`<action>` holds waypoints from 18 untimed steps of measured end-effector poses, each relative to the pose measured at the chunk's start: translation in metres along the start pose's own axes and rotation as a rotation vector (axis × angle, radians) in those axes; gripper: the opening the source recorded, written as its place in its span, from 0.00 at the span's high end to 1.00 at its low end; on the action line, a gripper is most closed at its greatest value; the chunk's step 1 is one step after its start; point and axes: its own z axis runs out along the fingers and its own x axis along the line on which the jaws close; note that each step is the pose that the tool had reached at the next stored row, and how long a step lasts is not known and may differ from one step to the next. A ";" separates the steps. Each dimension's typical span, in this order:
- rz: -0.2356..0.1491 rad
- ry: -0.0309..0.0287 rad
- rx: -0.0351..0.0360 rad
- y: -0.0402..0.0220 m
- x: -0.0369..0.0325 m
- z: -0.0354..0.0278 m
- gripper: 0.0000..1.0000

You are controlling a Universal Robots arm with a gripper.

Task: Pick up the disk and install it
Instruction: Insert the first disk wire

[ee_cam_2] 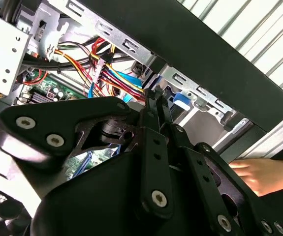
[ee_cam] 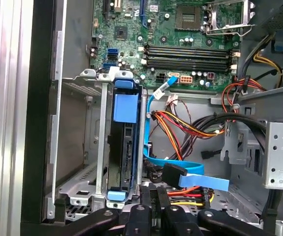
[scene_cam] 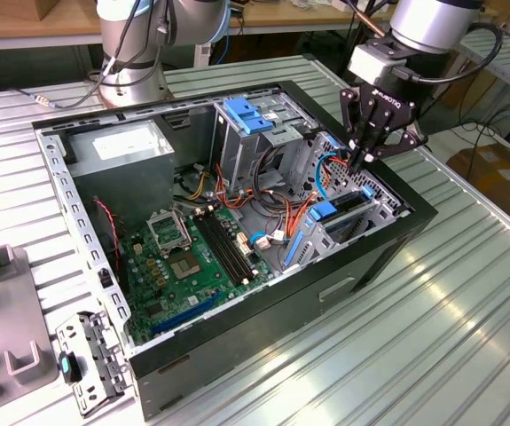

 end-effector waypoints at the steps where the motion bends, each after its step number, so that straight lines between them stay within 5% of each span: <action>1: 0.000 0.0000 0.0000 0.0000 0.0000 0.0000 0.83; 13: 0.001 0.0000 0.0000 0.0039 0.0003 0.0005 0.83; 18: 0.001 0.0000 0.0000 0.0045 0.0083 0.0018 0.83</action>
